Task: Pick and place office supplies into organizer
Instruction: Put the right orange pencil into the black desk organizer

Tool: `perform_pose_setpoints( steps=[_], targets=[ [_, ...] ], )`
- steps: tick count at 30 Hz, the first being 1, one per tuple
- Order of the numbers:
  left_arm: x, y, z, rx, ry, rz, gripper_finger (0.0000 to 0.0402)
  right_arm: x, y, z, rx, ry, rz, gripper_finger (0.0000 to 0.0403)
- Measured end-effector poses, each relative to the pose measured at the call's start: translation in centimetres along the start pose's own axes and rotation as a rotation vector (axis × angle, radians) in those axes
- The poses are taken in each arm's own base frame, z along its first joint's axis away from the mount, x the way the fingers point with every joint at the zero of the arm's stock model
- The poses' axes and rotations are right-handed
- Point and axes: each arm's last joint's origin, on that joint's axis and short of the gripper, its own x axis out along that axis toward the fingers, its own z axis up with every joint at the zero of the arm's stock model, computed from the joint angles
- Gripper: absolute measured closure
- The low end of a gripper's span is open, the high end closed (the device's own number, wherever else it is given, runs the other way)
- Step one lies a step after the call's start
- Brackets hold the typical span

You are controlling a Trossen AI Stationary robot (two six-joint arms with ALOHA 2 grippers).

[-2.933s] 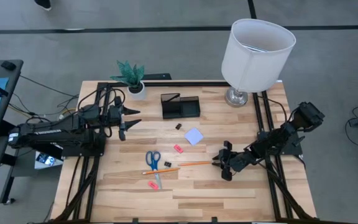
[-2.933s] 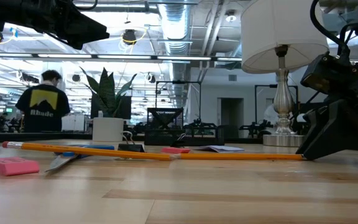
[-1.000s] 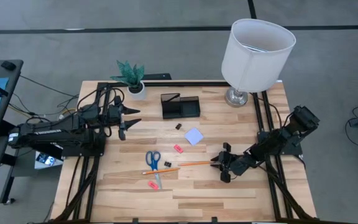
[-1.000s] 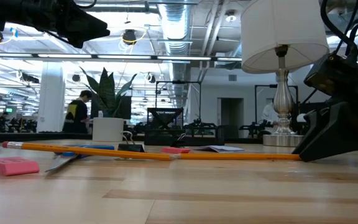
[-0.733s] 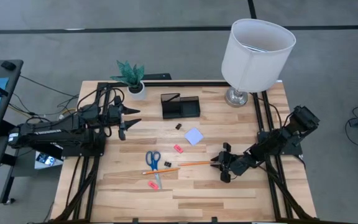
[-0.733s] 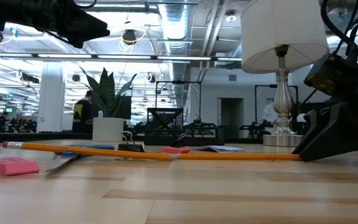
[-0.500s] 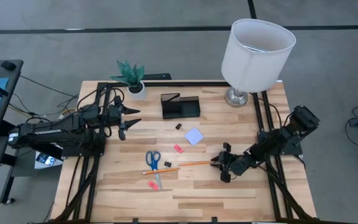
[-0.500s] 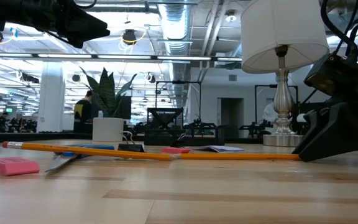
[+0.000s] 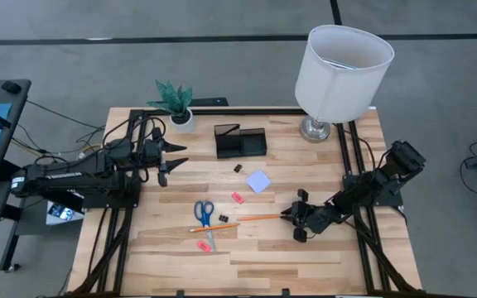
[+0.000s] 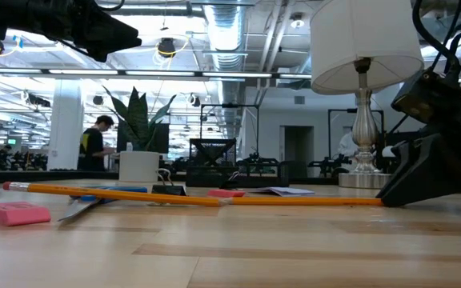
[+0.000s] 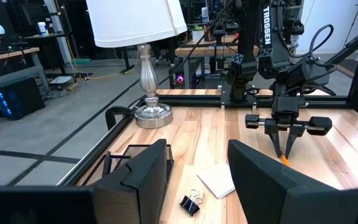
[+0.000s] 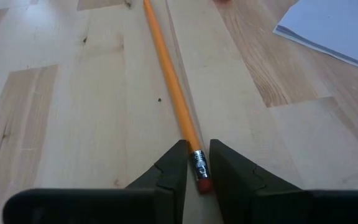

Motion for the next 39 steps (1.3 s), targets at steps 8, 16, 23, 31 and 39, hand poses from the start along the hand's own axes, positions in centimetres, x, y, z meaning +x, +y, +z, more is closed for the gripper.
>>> perform_pose_setpoints(
  steps=[8, 16, 23, 31, 39],
  targets=[
    [0.0, 0.0, 0.0, 0.0, 0.0, 0.0, 0.0236, -0.01, 0.01, 0.03, 0.002, -0.005, 0.003, 0.0339],
    [0.0, 0.0, 0.0, -0.001, 0.0, 0.0, 0.0236, -0.01, 0.0, 0.03, 0.003, -0.008, 0.002, 0.034],
    [0.0, 0.0, 0.0, -0.005, 0.0, 0.0, 0.0236, 0.0, -0.01, 0.03, 0.003, -0.011, -0.002, 0.034],
    [0.0, 0.0, 0.0, -0.005, 0.0, 0.0, 0.0236, 0.0, -0.01, 0.02, 0.003, -0.012, -0.006, 0.034],
    [0.0, 0.0, 0.0, -0.005, 0.0, 0.0, 0.0236, 0.0, -0.01, 0.03, 0.003, -0.013, -0.006, 0.034]
  ],
)
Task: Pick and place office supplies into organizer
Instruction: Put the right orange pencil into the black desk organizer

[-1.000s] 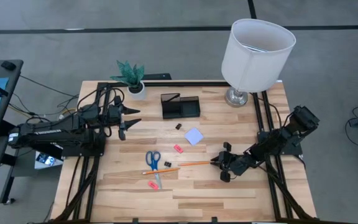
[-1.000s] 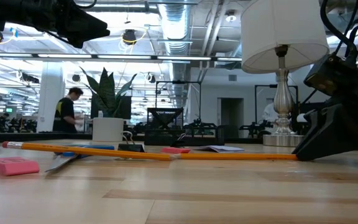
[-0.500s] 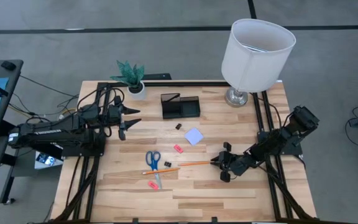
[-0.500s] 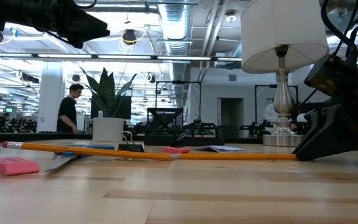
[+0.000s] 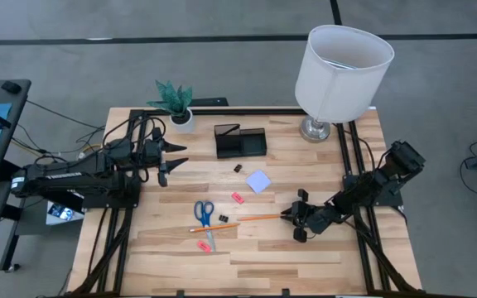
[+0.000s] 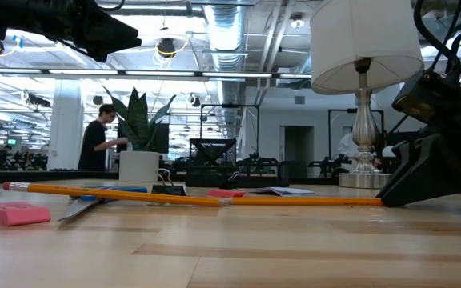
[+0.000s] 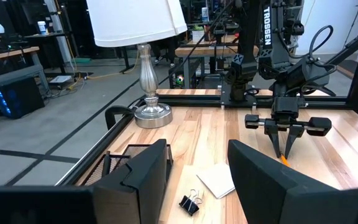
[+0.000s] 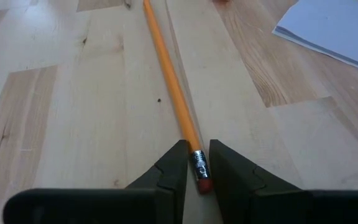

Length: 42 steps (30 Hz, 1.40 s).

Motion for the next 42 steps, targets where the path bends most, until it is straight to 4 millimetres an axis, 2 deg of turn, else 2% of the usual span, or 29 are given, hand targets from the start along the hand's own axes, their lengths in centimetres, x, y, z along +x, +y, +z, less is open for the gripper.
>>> perform_pose_setpoints(
  steps=[23, 34, 42],
  targets=[
    [0.0, 0.0, 0.0, 0.0, 0.0, 0.0, 0.0236, 0.02, -0.04, 0.01, -0.001, -0.008, -0.015, 0.034],
    [0.0, 0.0, 0.0, 0.0, 0.0, 0.0, 0.0236, 0.02, -0.09, 0.0, -0.001, -0.013, -0.026, 0.0382],
    [0.0, 0.0, 0.0, 0.0, 0.0, 0.0, 0.0236, 0.02, -0.08, -0.01, -0.001, -0.011, -0.024, 0.0364]
  ],
)
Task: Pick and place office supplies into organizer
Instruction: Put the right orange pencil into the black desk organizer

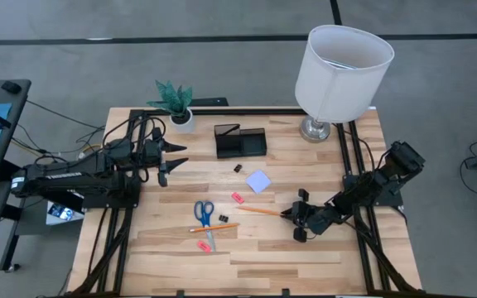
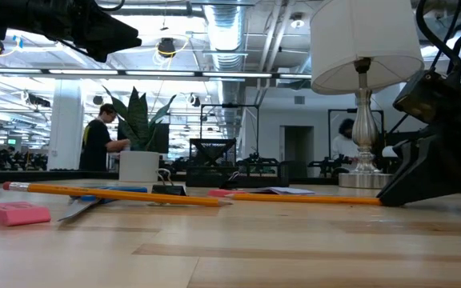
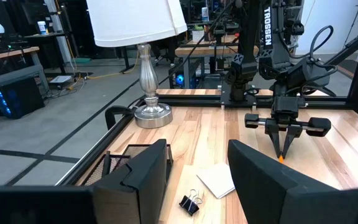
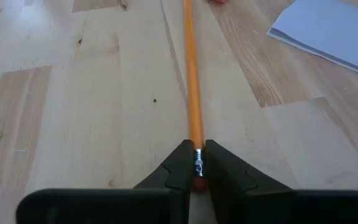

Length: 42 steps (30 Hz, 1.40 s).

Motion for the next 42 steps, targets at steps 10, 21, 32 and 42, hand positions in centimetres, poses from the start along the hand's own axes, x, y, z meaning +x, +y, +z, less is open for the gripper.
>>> perform_pose_setpoints(
  steps=[10, 21, 32, 42],
  targets=[
    [0.0, 0.0, 0.0, 0.0, 0.0, 0.0, 0.0236, 0.0, 0.0, 0.0, 0.0, -0.002, 0.001, 0.0377],
    [0.0, 0.0, 0.0, 0.0, 0.0, 0.0, 0.0236, -0.1, 0.0, 0.1, 0.003, -0.006, 0.007, 0.0383],
    [0.0, 0.0, -0.1, 0.0, 0.007, -0.001, 0.0236, -1.2, -0.2, 0.9, -0.055, -0.009, 0.037, 0.0385],
    [0.0, 0.0, -0.1, 0.0, 0.006, -0.001, 0.0236, -1.7, -0.5, 1.8, -0.043, -0.026, 0.035, 0.0379]
  ],
)
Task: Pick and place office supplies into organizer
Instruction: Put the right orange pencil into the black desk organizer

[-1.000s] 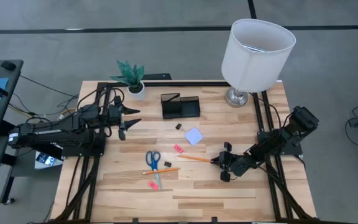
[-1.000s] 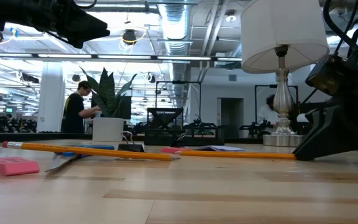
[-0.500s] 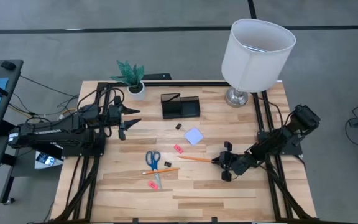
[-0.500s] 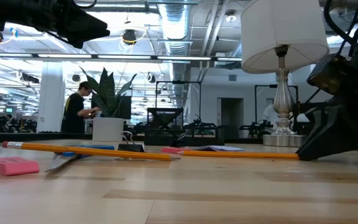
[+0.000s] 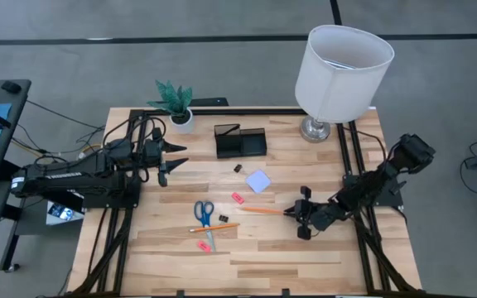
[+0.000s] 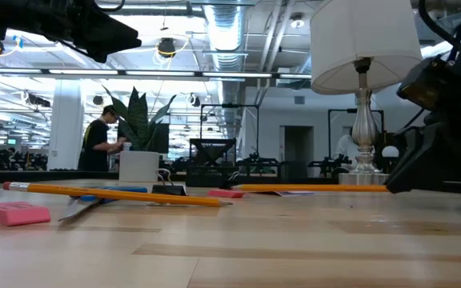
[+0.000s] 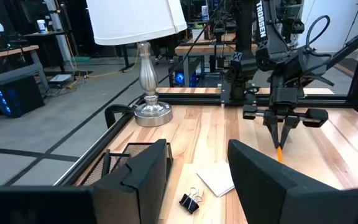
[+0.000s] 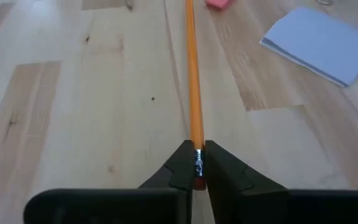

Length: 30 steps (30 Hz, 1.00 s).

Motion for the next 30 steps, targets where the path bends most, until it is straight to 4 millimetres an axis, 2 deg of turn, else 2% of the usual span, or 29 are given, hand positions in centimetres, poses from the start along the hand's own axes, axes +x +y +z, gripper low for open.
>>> perform_pose_setpoints(
  steps=[15, 30],
  targets=[
    [0.0, 0.0, 0.0, 0.0, -0.002, 0.0, 0.0236, -0.4, -1.2, 1.3, -0.024, 0.004, 0.023, 0.0387],
    [0.0, 0.0, 0.0, 0.0, -0.002, 0.0, 0.0236, -0.3, -3.8, 3.0, -0.108, -0.008, 0.002, 0.0388]
  ],
)
